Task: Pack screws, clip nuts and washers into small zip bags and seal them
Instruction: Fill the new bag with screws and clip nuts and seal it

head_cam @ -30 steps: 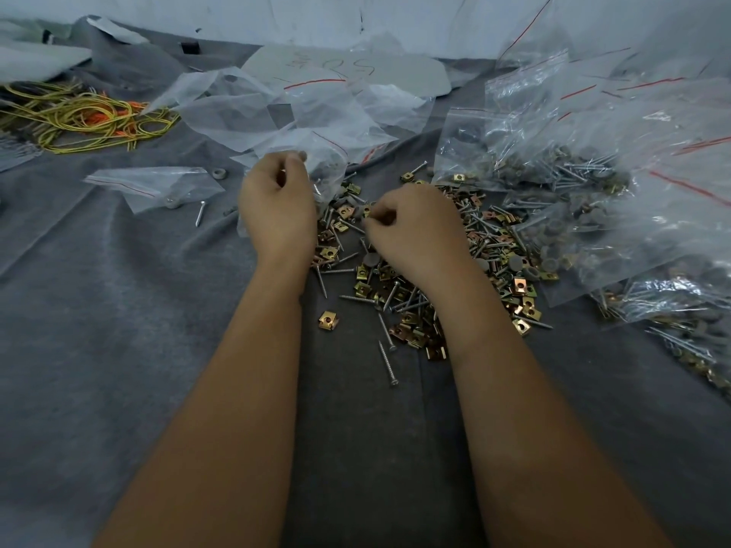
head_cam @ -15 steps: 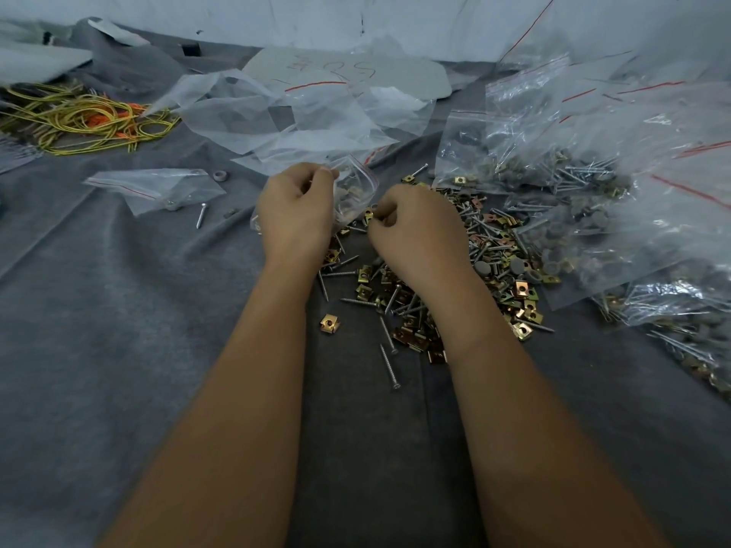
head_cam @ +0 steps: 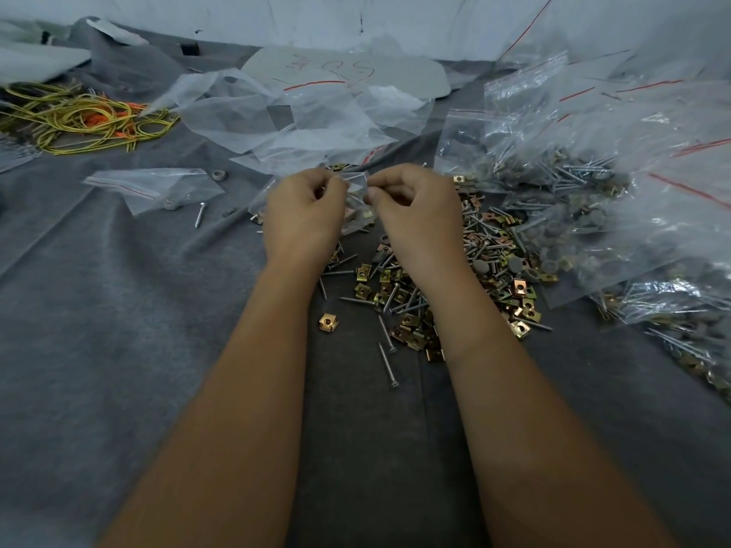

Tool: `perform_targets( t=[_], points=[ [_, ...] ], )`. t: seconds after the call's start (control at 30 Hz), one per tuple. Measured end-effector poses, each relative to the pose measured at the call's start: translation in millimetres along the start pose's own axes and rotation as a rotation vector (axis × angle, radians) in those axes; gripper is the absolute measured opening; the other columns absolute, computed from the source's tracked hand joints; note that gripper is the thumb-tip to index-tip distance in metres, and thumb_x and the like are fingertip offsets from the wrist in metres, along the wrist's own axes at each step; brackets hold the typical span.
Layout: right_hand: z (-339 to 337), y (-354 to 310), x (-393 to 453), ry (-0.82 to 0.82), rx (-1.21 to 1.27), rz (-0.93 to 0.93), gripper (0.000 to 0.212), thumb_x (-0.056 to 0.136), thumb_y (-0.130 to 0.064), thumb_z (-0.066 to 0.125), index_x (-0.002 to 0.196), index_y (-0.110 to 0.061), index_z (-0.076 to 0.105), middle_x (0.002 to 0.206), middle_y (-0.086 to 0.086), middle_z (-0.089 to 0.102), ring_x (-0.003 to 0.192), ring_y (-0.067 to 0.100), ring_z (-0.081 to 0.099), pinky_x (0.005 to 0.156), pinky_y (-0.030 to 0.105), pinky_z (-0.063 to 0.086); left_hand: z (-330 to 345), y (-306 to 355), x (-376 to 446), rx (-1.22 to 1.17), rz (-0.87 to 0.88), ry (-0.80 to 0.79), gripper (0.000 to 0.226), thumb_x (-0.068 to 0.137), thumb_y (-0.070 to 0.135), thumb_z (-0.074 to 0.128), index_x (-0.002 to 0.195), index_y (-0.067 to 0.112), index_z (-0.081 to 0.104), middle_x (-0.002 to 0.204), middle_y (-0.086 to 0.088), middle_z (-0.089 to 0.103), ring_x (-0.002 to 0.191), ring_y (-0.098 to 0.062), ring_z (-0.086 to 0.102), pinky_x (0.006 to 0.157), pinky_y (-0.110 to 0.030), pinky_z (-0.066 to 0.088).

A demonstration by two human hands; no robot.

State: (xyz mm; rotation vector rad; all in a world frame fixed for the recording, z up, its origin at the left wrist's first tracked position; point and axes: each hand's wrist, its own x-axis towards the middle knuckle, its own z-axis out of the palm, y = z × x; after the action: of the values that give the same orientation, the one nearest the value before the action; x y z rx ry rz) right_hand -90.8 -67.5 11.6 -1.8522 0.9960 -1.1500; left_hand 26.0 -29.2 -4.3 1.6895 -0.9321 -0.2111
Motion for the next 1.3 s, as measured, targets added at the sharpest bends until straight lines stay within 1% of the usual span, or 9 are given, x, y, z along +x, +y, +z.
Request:
perform_targets(
  t=[0.17,0.37,0.57,0.7,0.83,0.93,1.03,1.17,1.3],
  points=[
    [1.3,3.5,1.0,0.070,-0.093,-0.020,0.019,0.090,-0.004,0.059,0.088,-0.022,0.063,0.085,-0.010,0.063,0.081,0.004,0.060,0.071,0.018,0.049,0.5,-1.8,1.1,-0.041,-0.045,0.052,0.030,0.084,0.033,0.049,0.082,0.013,0.071,0.042,0.010,0.046,0.039,-0.004,0.036,0.049,-0.027,0.029],
    [5.9,8.9,1.4,-0.094,-0.546,-0.104,0.020,0.091,-0.012,0.059,0.106,-0.016,0.070,0.102,0.003,0.068,0.095,0.022,0.061,0.086,0.043,0.052,-1.6,-0.9,2.9,-0.136,-0.082,0.168,0.034,0.084,0.025,0.047,0.086,-0.002,0.068,0.050,0.003,0.042,0.049,-0.012,0.037,0.052,-0.029,0.031],
    [11.2,12.1,-1.9,-0.253,-0.880,-0.223,0.028,0.093,-0.031,0.054,0.117,-0.022,0.067,0.111,0.008,0.060,0.110,0.030,0.051,0.088,0.038,0.041,-3.4,0.3,4.8,-0.208,-0.092,0.250,0.032,0.084,0.022,0.048,0.083,-0.002,0.069,0.064,-0.006,0.055,0.061,-0.013,0.044,0.059,-0.033,0.036],
    [11.4,10.8,-1.3,-0.200,-0.866,-0.221,0.021,0.092,-0.029,0.058,0.109,-0.023,0.069,0.107,0.008,0.061,0.108,0.030,0.050,0.086,0.039,0.041,-2.3,1.4,2.9,-0.218,-0.094,0.218,0.028,0.084,0.022,0.048,0.082,0.004,0.070,0.055,0.003,0.049,0.054,-0.010,0.041,0.054,-0.028,0.034],
    [7.3,9.3,-1.5,-0.140,-0.831,-0.197,0.017,0.089,-0.023,0.057,0.101,-0.013,0.064,0.104,0.007,0.057,0.105,0.028,0.049,0.084,0.039,0.042,-2.4,1.6,2.4,-0.188,-0.081,0.192,0.026,0.081,0.025,0.047,0.077,0.010,0.067,0.061,-0.005,0.051,0.055,-0.009,0.041,0.053,-0.028,0.034],
    [-0.5,6.3,-1.4,-0.010,-0.738,-0.117,0.010,0.091,-0.022,0.054,0.094,-0.013,0.058,0.087,0.002,0.058,0.081,0.023,0.054,0.062,0.033,0.040,-2.6,0.4,3.3,-0.166,-0.089,0.192,0.037,0.079,0.030,0.046,0.082,0.000,0.068,0.056,-0.004,0.045,0.054,-0.014,0.039,0.053,-0.029,0.032],
    [-6.1,2.1,-2.0,0.106,-0.551,-0.102,0.006,0.092,-0.018,0.054,0.088,-0.014,0.056,0.079,-0.001,0.057,0.072,0.020,0.053,0.052,0.029,0.035,-1.4,-1.6,2.3,-0.077,-0.069,0.152,0.035,0.083,0.031,0.046,0.085,0.005,0.070,0.057,-0.004,0.051,0.052,-0.015,0.039,0.053,-0.029,0.032],
    [-4.9,-0.4,-1.4,0.047,-0.463,-0.279,0.008,0.092,-0.014,0.059,0.094,-0.013,0.067,0.089,0.002,0.061,0.087,0.021,0.056,0.070,0.033,0.046,0.1,0.8,0.6,0.017,-0.016,0.088,0.027,0.089,0.027,0.050,0.085,0.011,0.072,0.060,-0.004,0.059,0.056,-0.018,0.048,0.055,-0.034,0.038],
    [3.0,0.3,-4.3,-0.067,-0.311,-0.295,0.034,0.091,-0.004,0.059,0.123,-0.014,0.063,0.106,0.003,0.063,0.097,0.016,0.058,0.083,0.029,0.048,-0.8,3.3,-0.3,-0.073,-0.034,0.116,0.035,0.084,0.029,0.048,0.085,0.000,0.068,0.064,-0.015,0.059,0.057,-0.016,0.048,0.053,-0.037,0.040]
  ],
)
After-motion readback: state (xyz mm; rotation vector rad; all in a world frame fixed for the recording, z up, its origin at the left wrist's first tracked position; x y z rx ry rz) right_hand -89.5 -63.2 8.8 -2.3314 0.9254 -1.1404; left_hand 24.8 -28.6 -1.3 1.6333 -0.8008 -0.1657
